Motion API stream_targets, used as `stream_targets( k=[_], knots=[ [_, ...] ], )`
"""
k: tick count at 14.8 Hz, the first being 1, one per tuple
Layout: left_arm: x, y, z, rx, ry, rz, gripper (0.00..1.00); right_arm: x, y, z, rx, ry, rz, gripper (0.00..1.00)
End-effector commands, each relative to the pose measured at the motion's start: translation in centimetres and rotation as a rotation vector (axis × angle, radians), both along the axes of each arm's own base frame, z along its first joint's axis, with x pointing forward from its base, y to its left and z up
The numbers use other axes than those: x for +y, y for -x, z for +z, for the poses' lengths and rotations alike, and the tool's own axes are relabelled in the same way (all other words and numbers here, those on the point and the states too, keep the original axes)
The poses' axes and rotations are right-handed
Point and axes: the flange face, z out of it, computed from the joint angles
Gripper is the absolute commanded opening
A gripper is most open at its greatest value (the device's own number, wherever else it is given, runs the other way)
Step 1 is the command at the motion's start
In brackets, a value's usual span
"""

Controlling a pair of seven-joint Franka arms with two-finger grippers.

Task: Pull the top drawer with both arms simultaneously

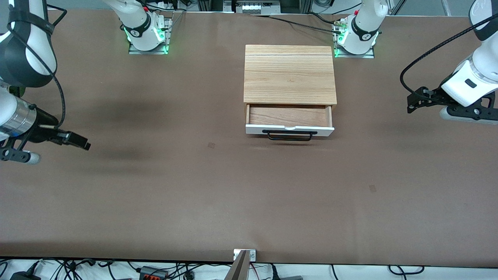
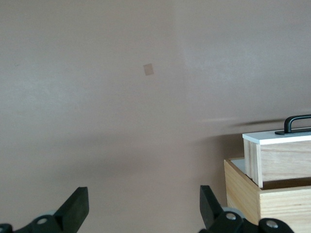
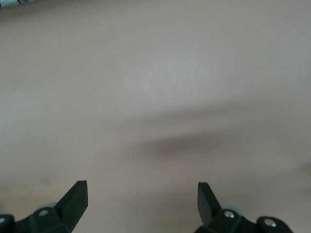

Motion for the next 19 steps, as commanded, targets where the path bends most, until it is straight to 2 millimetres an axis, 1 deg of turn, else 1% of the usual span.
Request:
stream_targets(
  k=[1,3,4,5,7,10,14,16,17,19],
  knots=[
    [0.1,0.4,1.5,-0.01,-0.012,0.018,1.0,0.5,3.3,2.5,0.079,0.028,0.017,1.0],
    [-0.4,0.5,1.7,-0.001,-0.012,0.019,1.0,-0.1,3.9,2.5,0.106,0.075,0.039,1.0],
    [-0.5,0.5,1.7,0.001,-0.014,0.007,1.0,0.0,4.3,2.2,0.136,0.097,0.071,1.0],
    [-0.6,0.6,1.8,-0.001,-0.014,0.002,1.0,0.4,4.5,2.3,0.142,0.102,0.117,1.0],
    [-0.6,0.6,1.9,-0.002,-0.014,-0.001,1.0,0.4,4.6,2.2,0.151,0.094,0.2,1.0],
    [-0.7,0.6,1.9,-0.002,-0.014,-0.001,1.0,-0.1,4.3,2.6,0.134,0.088,0.188,1.0],
    [-1.4,0.5,2.4,-0.013,-0.015,-0.012,1.0,-0.5,4.4,2.7,0.113,0.09,0.179,1.0],
    [-1.1,0.4,2.4,-0.013,-0.015,-0.011,1.0,-0.8,5.1,2.6,0.106,0.091,0.176,1.0],
    [-1.0,0.4,2.4,-0.013,-0.013,-0.01,1.0,-1.4,5.4,2.8,0.099,0.092,0.166,1.0],
    [-0.8,0.4,2.4,-0.013,-0.013,-0.004,1.0,-1.4,5.3,2.9,0.097,0.093,0.166,1.0]
  ],
)
